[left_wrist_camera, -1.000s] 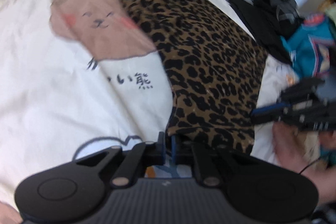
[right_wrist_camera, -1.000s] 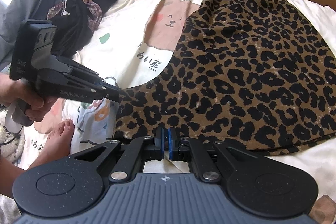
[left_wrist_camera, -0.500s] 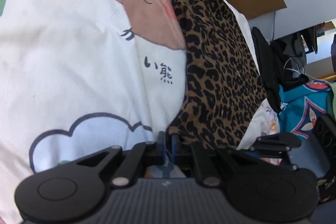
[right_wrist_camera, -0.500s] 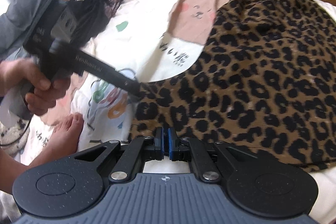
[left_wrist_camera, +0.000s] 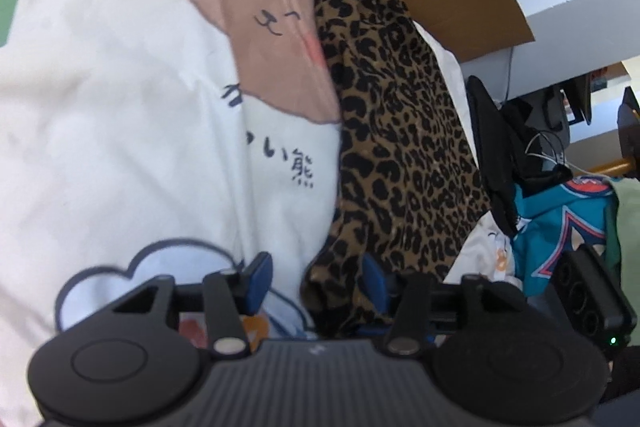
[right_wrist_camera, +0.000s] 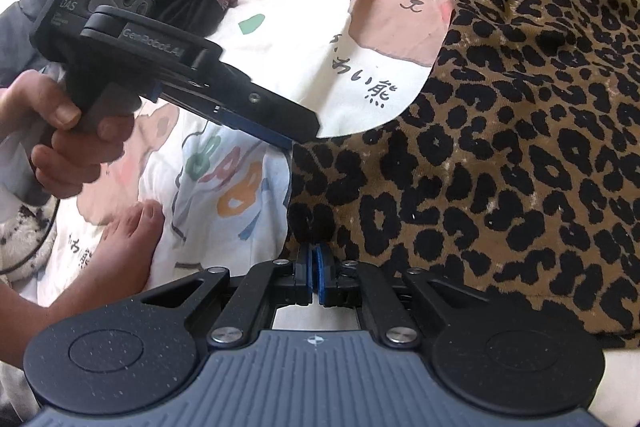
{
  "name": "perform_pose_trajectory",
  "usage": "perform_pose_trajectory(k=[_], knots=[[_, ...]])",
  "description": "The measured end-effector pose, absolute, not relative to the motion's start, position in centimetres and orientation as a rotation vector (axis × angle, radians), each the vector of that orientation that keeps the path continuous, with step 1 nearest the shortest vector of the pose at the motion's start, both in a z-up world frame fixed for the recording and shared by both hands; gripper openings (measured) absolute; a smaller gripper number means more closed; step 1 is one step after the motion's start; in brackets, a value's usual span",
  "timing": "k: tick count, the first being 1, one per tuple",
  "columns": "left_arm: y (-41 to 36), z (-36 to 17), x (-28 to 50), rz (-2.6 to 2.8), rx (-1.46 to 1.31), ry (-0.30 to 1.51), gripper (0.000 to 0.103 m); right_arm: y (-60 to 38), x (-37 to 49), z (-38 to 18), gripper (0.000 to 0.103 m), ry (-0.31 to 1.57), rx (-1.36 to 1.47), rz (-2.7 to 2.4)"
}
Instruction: Fold clothes
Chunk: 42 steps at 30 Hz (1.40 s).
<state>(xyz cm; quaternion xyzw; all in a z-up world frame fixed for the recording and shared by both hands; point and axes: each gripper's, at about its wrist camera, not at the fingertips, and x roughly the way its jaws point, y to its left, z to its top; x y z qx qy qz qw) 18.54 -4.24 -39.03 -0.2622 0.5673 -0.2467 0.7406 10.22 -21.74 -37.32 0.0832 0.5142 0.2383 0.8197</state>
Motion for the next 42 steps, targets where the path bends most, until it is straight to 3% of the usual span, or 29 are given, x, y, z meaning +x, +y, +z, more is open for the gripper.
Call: perform_pose_trajectory(k=[10,28,37,38,40,42], knots=[[-5.0,-40.6,18.3,-0.610,-0.625,1.302,0.043,-20.9,10.6,-37.0,0.003,1.078,0.154,0.533],[-6.2,-42.8,16.4,-0.709,-0.775,1.409,0.041,-27.2,8.5,-34.8,0.004,1.025,0.202,0.379],[-6.6,-43.4,15.7,-0.679,-0.777,1.421,0.012,-29.7,8.4,-34.9,0.004,1.021,0.240,0.271],[-6.6,-43.4,15.6,-0.674,-0.778,1.424,0.011,-30.1,8.4,-34.9,0.005,1.019,0.240,0.256],[-6.6,-43.5,15.6,-0.664,-0.786,1.423,0.010,-30.9,8.3,-34.8,0.017,1.011,0.241,0.219],[-6.5,-43.3,15.6,-0.660,-0.785,1.418,0.009,-32.3,8.0,-34.6,0.036,0.989,0.247,0.165]])
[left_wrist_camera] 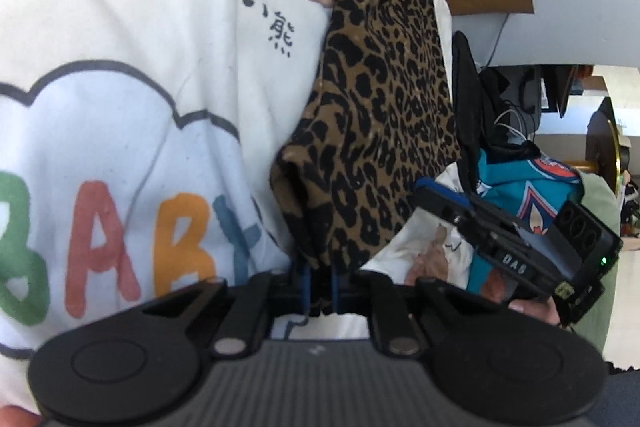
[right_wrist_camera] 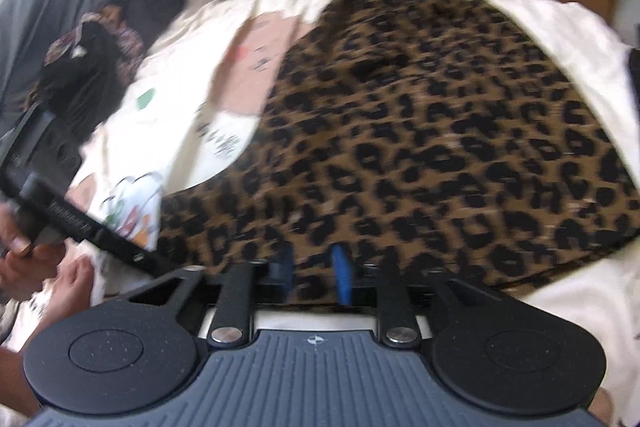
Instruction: Fold clothes
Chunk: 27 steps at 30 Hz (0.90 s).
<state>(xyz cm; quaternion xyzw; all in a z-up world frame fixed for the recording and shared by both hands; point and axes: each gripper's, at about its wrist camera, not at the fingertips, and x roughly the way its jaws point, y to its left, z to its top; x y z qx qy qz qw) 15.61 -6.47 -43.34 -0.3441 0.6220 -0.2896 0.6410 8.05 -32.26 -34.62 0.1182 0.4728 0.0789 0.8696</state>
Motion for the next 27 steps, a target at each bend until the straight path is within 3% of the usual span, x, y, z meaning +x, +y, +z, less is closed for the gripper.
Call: perform_pose_trajectory(k=[16,27], knots=[[-5.6,-40.5,16.9,-0.646,-0.661,1.415,0.008,-44.8,5.8,-35.0,0.037,0.910,0.322,-0.334],[-3.2,-40.3,17.3,-0.574,-0.623,1.404,0.008,-46.8,5.7,-36.4,0.037,0.928,0.353,-0.333]])
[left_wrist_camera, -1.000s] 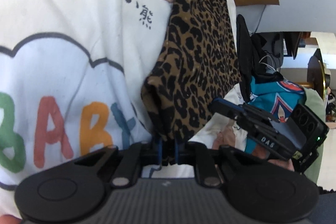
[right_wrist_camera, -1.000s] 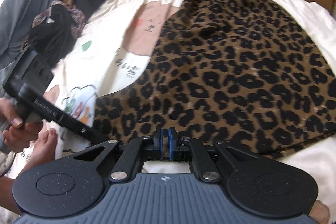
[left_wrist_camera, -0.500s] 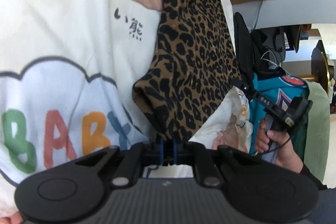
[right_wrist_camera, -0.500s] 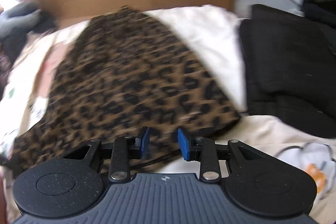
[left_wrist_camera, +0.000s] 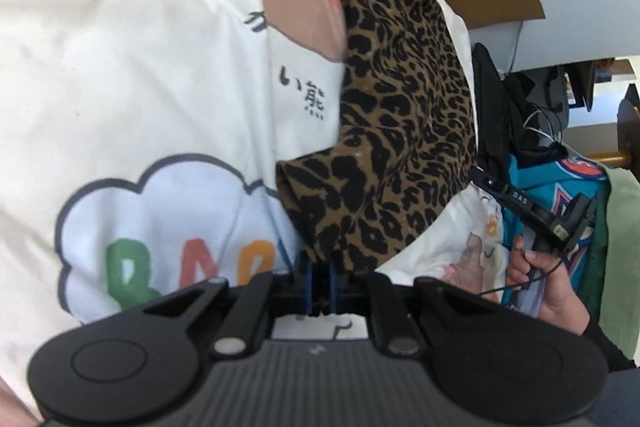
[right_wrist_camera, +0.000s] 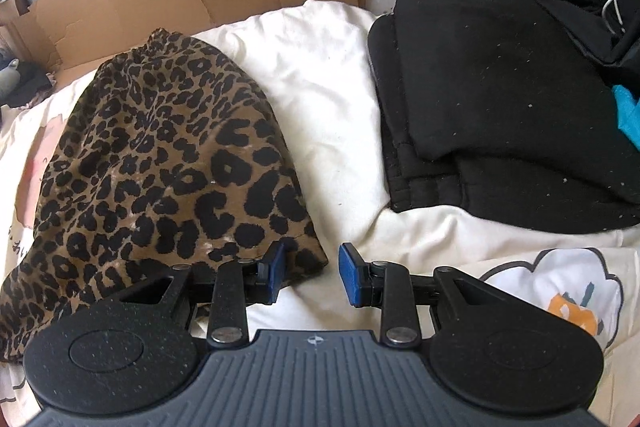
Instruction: Fold clothes
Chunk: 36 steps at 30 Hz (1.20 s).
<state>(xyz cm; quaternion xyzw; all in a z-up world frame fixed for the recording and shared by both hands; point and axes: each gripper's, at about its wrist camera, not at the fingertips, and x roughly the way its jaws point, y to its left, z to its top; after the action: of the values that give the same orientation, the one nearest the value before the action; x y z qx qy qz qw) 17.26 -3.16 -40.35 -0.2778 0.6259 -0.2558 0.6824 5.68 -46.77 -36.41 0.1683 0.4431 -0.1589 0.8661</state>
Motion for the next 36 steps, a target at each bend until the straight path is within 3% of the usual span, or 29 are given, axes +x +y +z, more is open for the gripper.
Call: perform_pose_trajectory(k=[26,32,36], knots=[[-3.1,-40.1,17.9,-0.533,-0.558,1.368,0.008,-48.4,8.6,-38.5,0.035,1.058,0.518,-0.229],[-3.0,-39.6,18.0,-0.534,-0.561,1.362,0.008,-47.4,8.4,-37.7,0.009,1.052,0.501,-0.224],[-2.7,-38.6,18.0,-0.530,-0.566,1.343,0.008,-46.7,7.9,-36.1,0.006,1.036,0.474,-0.239]])
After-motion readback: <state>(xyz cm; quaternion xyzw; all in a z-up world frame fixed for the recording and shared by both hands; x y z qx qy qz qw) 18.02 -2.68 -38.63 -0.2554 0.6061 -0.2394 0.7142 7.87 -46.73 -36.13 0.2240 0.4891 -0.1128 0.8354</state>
